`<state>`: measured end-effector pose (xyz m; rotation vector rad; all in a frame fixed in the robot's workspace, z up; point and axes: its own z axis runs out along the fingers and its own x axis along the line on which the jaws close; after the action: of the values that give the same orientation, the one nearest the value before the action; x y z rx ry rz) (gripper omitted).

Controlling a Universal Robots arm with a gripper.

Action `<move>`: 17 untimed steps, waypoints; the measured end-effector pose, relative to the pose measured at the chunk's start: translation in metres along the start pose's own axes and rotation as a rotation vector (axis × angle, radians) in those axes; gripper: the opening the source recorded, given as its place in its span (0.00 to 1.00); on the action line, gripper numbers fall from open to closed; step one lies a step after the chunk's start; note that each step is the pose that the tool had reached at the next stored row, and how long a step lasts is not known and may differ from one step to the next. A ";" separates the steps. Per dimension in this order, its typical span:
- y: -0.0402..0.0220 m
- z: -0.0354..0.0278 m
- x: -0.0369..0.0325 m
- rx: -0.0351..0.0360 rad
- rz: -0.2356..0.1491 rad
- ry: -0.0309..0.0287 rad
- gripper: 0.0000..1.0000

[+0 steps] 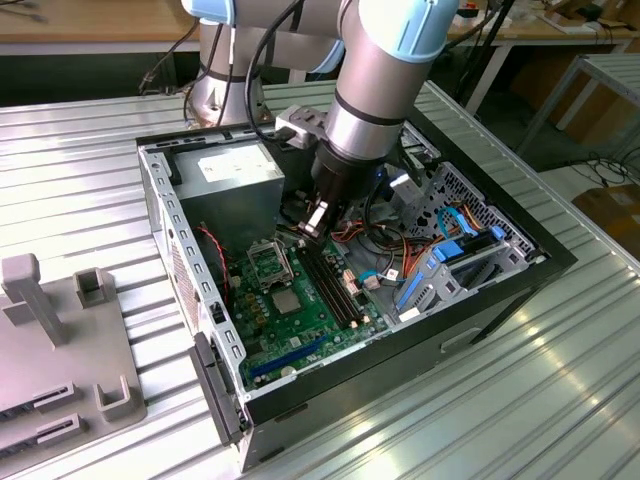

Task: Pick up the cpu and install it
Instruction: 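Close the cpu cover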

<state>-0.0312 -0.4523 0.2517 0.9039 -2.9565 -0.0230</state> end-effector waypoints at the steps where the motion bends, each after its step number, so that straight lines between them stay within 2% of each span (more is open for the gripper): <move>1: 0.0004 0.0003 -0.0003 0.0004 -0.014 0.0003 0.11; 6: 0.0061 0.0018 -0.0047 -0.0023 -0.024 -0.0016 0.11; 7: 0.0064 0.0020 -0.0050 -0.0046 -0.033 -0.0031 0.11; 10: 0.0065 0.0027 -0.0050 -0.0056 -0.085 -0.0037 0.11; 11: 0.0064 0.0033 -0.0049 -0.0086 -0.106 -0.0057 0.11; 12: 0.0064 0.0038 -0.0050 -0.0134 -0.112 -0.0093 0.11; 13: 0.0064 0.0042 -0.0051 -0.0245 -0.115 -0.0177 0.11; 14: 0.0064 0.0049 -0.0051 -0.0434 -0.117 -0.0322 0.11; 17: 0.0067 0.0077 -0.0045 -0.0671 -0.123 -0.0501 0.11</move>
<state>-0.0317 -0.4442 0.2441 1.0901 -2.9205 -0.1509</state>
